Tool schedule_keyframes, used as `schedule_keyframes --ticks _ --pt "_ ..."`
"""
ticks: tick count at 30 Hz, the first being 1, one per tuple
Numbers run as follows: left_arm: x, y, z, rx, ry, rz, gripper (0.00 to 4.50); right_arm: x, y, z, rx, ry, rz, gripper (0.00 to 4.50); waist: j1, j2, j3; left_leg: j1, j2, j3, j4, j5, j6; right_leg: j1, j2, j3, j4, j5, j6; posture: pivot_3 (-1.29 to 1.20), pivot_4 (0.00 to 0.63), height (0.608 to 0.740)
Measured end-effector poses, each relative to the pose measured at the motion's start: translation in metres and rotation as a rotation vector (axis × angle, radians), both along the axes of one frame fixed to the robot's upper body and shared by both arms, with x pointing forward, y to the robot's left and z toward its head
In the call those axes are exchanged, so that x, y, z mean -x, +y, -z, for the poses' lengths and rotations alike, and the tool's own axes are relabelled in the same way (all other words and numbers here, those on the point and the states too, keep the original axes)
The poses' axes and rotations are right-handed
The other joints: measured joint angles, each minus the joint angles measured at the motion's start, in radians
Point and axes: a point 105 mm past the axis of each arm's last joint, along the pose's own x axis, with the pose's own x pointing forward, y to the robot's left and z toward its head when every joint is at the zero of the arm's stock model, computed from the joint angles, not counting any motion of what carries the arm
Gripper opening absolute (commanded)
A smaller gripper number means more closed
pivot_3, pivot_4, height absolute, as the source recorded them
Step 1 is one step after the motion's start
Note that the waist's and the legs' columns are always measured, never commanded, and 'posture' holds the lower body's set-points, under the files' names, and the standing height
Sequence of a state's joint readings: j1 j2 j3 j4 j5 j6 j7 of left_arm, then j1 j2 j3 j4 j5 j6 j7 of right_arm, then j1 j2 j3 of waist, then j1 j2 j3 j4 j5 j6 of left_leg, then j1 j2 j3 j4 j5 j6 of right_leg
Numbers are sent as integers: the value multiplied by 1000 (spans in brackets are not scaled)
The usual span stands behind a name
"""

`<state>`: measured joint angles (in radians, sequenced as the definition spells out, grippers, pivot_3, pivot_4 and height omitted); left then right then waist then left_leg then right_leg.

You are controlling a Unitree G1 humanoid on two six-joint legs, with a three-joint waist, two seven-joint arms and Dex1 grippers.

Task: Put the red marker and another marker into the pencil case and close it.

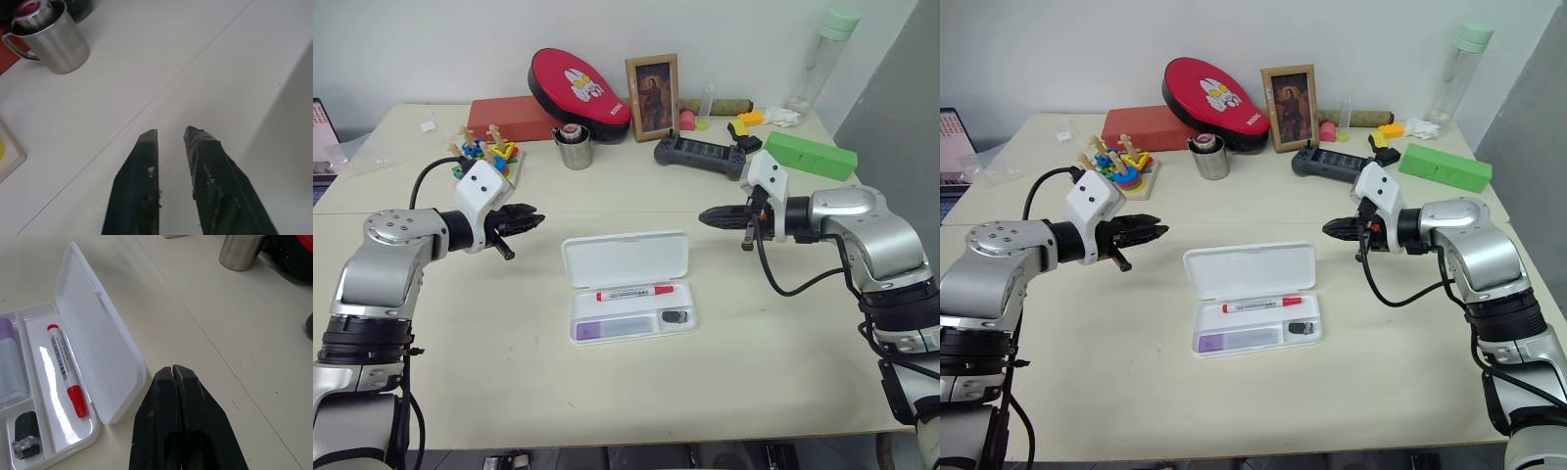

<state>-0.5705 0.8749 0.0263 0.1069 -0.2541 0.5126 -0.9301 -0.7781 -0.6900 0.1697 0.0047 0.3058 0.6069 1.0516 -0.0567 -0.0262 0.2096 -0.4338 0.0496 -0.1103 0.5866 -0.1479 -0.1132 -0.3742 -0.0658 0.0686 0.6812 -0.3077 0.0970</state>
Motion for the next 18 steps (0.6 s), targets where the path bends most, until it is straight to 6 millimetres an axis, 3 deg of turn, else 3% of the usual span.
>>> schedule_keyframes --ticks 1,18 --pt "-1 0 0 1 1 1 13 0 0 0 0 0 0 0 0 0 0 0 0 0 0 0 0 0 0 0 0 0 0 0 150 740" --pt "-11 -33 13 -42 97 188 13 1 -1 1 5 6 7 0 1 0 0 0 0 0 0 0 0 0 0 0 0 0 0 0 150 740"
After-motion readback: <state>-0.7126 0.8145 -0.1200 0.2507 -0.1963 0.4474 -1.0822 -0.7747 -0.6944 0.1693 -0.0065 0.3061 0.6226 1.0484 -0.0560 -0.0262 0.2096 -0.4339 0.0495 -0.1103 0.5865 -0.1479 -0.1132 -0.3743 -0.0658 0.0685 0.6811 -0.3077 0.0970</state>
